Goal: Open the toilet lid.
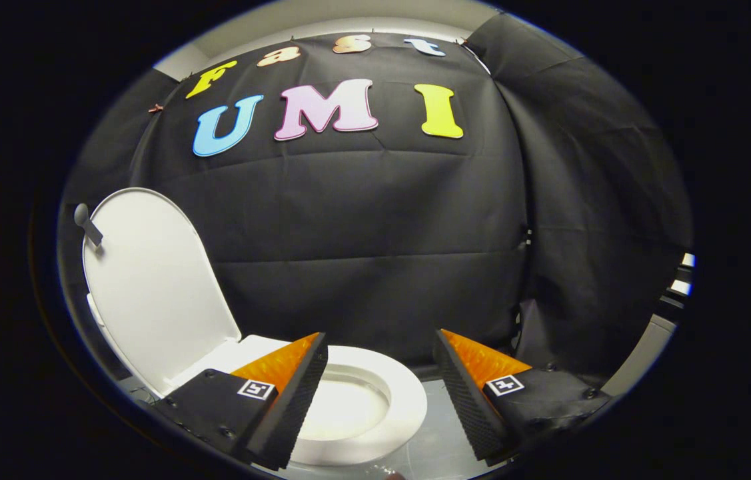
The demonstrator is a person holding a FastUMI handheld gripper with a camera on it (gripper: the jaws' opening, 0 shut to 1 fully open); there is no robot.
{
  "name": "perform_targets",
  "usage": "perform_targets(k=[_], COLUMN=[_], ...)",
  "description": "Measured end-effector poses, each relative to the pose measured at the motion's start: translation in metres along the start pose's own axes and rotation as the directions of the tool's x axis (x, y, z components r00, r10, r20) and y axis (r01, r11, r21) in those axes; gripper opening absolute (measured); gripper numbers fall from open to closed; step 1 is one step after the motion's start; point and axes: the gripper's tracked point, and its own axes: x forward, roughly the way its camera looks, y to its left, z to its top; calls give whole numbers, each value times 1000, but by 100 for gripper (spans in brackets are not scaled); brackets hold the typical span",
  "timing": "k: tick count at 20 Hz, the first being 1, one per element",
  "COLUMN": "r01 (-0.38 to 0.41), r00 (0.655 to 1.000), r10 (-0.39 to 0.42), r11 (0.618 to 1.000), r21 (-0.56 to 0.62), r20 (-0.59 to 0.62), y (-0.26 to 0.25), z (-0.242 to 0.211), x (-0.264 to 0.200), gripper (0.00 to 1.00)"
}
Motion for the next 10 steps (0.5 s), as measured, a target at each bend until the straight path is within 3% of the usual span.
perform_targets(k=[10], r01=[10], r00=[999], r10=[-9], r11=[1000], r21=[20], r20=[-48], y=[-3], z=[-14], x=[0], gripper=[99])
